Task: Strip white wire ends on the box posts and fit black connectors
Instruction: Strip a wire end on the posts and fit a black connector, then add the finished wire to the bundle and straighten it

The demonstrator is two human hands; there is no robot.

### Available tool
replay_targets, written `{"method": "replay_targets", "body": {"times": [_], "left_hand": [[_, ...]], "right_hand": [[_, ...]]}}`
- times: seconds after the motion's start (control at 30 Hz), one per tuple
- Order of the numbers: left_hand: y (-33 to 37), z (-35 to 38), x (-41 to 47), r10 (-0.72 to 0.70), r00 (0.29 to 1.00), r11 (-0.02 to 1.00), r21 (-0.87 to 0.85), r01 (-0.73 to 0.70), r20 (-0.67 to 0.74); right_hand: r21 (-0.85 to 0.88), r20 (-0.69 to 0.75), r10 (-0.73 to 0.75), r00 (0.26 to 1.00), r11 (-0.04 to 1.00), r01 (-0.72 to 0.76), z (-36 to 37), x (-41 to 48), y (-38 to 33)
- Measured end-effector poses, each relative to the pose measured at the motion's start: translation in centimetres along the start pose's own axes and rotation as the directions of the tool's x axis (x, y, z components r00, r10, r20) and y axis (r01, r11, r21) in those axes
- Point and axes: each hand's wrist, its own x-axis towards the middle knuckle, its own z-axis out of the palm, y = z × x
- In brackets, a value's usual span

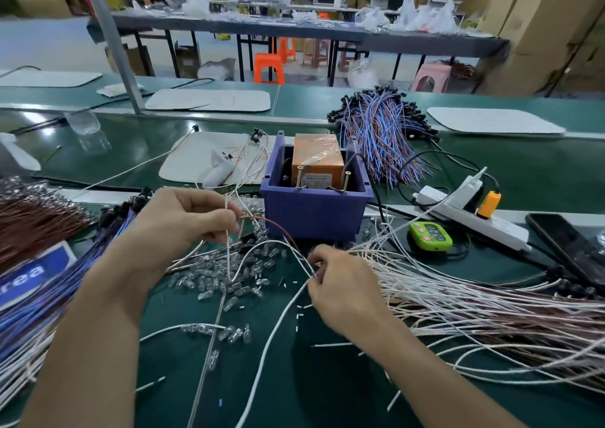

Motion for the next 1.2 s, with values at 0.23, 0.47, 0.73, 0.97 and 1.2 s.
{"method": "replay_targets", "body": {"times": [0.23,0.47,0.73,0.97,1.2], "left_hand": [[0.3,0.2,-1.2,0.108,0.852,0.743,0.61,0.274,-0.513],[4.4,14.4,-4.7,0.667,0.718,0.32,0.792,-0.52,0.202],[3.8,18.4,-1.4,0.198,0.862,0.806,0.423,-0.414,0.467],[3.9,19.4,1.3,0.044,0.753,0.944,0.22,-0.247,0.657],[3.3,20.2,3.2,-0.157,0.513,0.956,0.259,-0.135,0.844]], "right_hand": [[0.097,-0.128,0.022,0.992,0.995,-0.01,-5.2,0.2,1.9],[0.132,-0.132,-0.035,0.991,0.99,0.053,-9.4,-1.6,4.1],[0.128,-0.27,-0.016,0.963,0.99,0.053,-14.5,-4.9,10.3],[0.148,-0.321,0.06,0.945,0.989,-0.013,-16.4,-6.8,17.1],[0.11,-0.354,0.088,0.931,0.993,-0.052,-17.6,-8.5,21.7]]}}
